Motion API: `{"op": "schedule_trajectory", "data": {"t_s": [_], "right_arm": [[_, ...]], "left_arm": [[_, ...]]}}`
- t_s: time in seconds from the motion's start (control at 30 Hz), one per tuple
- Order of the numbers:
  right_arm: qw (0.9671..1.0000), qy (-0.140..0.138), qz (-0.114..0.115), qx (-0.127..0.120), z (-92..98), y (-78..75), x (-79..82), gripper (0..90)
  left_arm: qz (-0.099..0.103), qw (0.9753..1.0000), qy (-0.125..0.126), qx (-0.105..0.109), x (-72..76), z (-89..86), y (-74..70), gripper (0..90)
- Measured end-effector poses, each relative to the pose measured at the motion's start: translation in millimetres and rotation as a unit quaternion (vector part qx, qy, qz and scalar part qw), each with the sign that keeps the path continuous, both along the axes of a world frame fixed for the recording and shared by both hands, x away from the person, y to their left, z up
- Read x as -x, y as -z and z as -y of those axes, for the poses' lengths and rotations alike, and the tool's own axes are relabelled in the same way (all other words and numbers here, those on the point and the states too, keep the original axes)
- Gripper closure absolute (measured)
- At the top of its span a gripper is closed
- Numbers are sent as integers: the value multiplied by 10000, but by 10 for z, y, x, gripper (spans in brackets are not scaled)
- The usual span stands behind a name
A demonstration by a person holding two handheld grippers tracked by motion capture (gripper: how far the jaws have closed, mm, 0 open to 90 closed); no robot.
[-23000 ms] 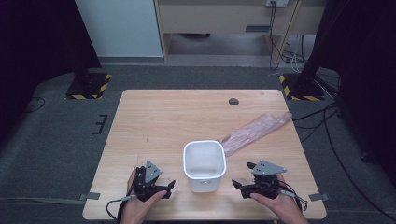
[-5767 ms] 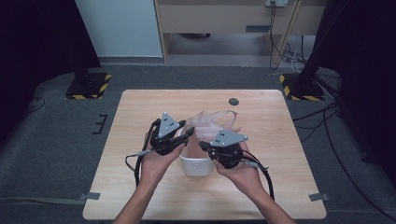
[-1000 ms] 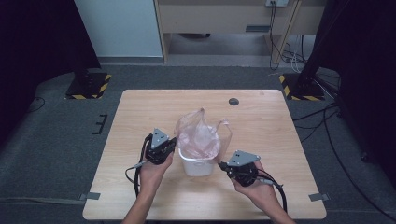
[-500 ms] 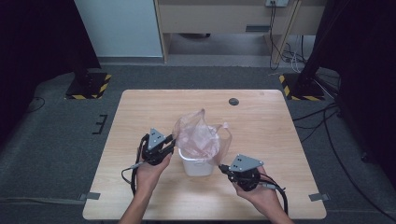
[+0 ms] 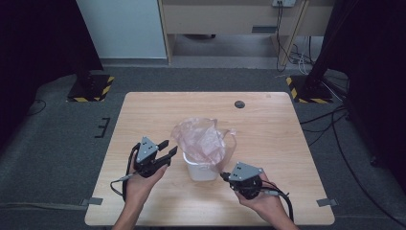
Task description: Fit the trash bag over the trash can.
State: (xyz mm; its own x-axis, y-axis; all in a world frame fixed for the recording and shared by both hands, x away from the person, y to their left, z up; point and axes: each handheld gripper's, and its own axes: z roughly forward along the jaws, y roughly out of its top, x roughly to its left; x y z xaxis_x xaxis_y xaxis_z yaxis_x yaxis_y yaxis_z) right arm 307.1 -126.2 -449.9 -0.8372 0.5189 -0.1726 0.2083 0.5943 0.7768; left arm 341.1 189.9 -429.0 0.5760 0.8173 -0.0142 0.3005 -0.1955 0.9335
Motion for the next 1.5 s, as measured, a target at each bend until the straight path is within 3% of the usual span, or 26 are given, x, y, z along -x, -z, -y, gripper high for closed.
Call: {"op": "schedule_trajectory", "data": {"t_s": [0.3, 0.53, 0.77, 0.9, 1.17, 1.3, 1.43, 1.5], "right_arm": [[9999, -48, 43, 84, -28, -15, 22, 900], [9999, -54, 59, 65, -22, -30, 14, 900], [10000, -34, 49, 18, -9, -41, 4, 900], [10000, -25, 33, -29, -11, -48, 2, 900], [9999, -3, 40, -155, 20, -74, -1, 900], [9998, -2, 55, -182, 31, -93, 3, 900], [9998, -26, 42, -205, 39, -103, 14, 900], [9997, -20, 35, -225, 57, -112, 14, 850]], "left_arm": [[317, 9992, 139, 198, 102, 85, -270, 570], [328, 9979, 488, 280, 161, 198, -402, 529], [123, 9958, 854, 302, 180, 311, -369, 518], [-137, 9954, 934, 190, 166, 358, -318, 507], [-382, 9955, 859, -105, 172, 373, -230, 763], [-343, 9959, 830, -74, 178, 359, -220, 873], [-250, 9962, 834, -56, 229, 339, -227, 900], [-214, 9960, 858, -109, 256, 325, -221, 900]]}}
